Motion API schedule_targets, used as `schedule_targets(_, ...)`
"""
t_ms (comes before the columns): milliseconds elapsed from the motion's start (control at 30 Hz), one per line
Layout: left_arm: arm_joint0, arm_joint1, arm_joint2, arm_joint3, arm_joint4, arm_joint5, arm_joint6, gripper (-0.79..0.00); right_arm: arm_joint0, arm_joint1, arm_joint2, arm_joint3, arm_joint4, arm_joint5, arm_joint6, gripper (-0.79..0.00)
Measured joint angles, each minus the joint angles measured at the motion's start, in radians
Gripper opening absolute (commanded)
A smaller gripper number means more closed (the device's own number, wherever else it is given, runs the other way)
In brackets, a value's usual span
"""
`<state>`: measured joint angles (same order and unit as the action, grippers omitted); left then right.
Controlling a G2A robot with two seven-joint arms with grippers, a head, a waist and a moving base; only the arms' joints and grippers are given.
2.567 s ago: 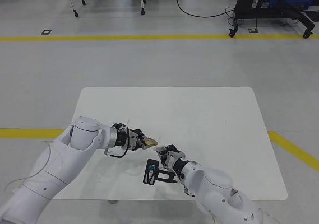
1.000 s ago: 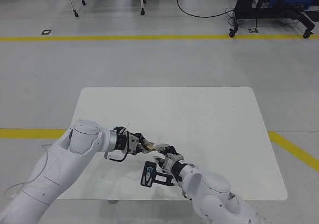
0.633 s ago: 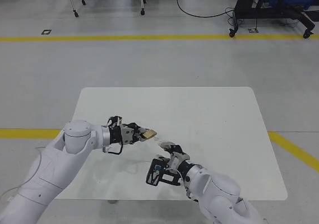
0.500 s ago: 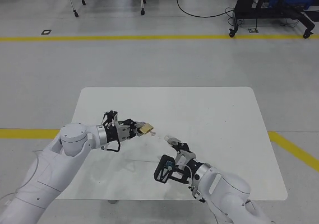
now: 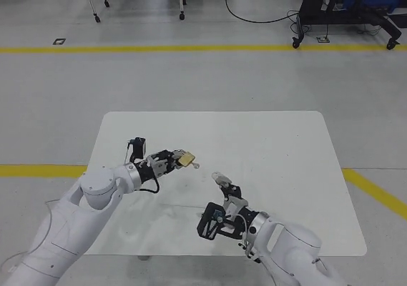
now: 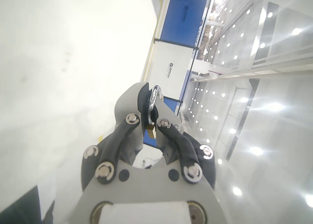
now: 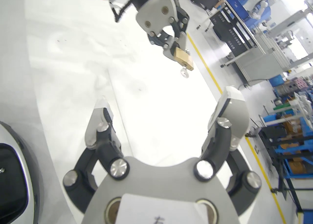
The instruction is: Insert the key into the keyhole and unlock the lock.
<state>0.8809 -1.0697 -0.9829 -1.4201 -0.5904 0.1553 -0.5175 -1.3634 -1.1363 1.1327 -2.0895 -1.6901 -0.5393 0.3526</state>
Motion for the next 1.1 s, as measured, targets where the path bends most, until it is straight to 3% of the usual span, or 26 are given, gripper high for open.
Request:
schedule_targets(200, 0.070, 0.003, -0.033, -0.071, 0.097, -0.167, 0.084, -0.785, 0.102, -0.011, 0.016, 0.097, 0.182, -0.027, 0.105, -0.785)
schedule_targets(400, 0.084, 0.008, -0.033, -0.101, 0.273, -0.192, 0.074, -0.785, 0.208, -0.010, -0.072, 0.153, 0.127, -0.257, 0.308, -0.785)
schedule_targets(467, 0.085, 0.009, -0.037, -0.106, 0.306, -0.194, 0.062, -0.785, 0.238, -0.008, -0.072, 0.181, 0.162, -0.345, 0.280, -0.785)
schedule_targets(700, 0.092, 0.004, -0.037, -0.121, 0.323, -0.178, 0.010, -0.785, 0.262, 0.007, -0.016, 0.228, 0.233, -0.470, 0.143, -0.785)
schedule_targets(1100, 0.074, -0.010, -0.018, -0.101, 0.293, -0.173, -0.110, -0.785, 0.288, 0.025, -0.030, 0.267, 0.247, -0.473, 0.091, -0.785)
